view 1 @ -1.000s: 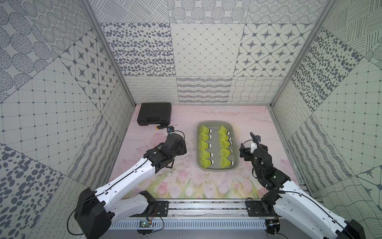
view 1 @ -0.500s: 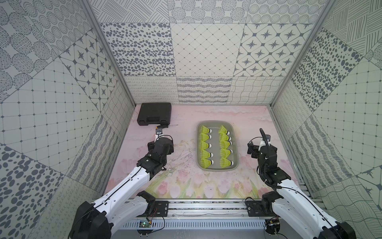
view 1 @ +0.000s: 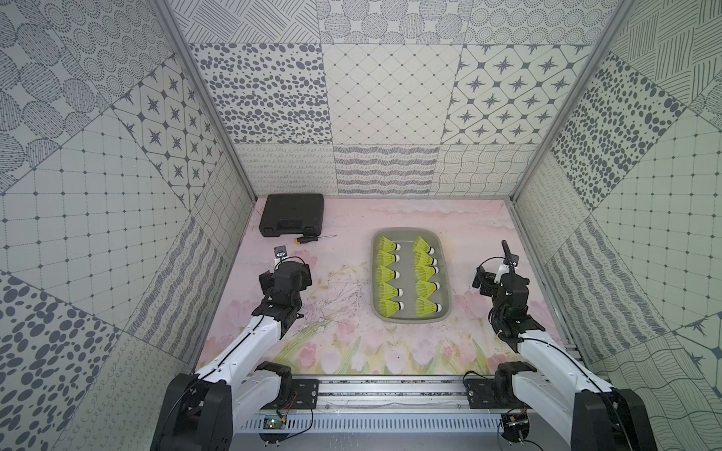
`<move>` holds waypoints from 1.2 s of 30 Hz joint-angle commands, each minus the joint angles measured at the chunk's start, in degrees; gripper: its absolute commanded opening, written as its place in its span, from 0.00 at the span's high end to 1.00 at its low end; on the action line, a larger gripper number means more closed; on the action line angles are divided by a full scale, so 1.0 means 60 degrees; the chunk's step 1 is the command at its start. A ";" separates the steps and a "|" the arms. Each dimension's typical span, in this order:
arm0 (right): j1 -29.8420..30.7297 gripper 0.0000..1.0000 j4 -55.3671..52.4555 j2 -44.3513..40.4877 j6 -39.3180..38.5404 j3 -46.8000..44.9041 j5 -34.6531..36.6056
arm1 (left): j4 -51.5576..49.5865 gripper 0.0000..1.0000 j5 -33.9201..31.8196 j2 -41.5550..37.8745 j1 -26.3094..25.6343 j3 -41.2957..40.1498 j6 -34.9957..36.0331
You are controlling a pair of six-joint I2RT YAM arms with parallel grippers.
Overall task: Put the shuttlecocks into the storage box
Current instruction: Reset both arms
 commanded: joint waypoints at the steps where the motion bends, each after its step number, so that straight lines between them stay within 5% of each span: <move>1: -0.0136 0.00 0.1415 0.0362 0.0064 -0.0117 -0.0432 | 0.2433 0.00 0.0979 0.0392 0.0367 -0.0423 0.0703; 12: -0.0350 0.00 0.3159 0.1702 -0.0536 -0.0079 -0.1297 | 0.4739 0.00 0.2764 0.1636 0.1221 -0.1114 0.0766; 23: -0.0373 0.00 0.4059 0.2569 -0.1118 0.0095 -0.2020 | 0.8741 0.00 0.4178 0.4046 0.1540 -0.1693 0.1161; 36: -0.0493 0.00 0.3846 0.3615 -0.0965 0.0973 -0.2823 | 0.8432 0.00 0.4746 0.5100 0.1555 -0.1067 0.1417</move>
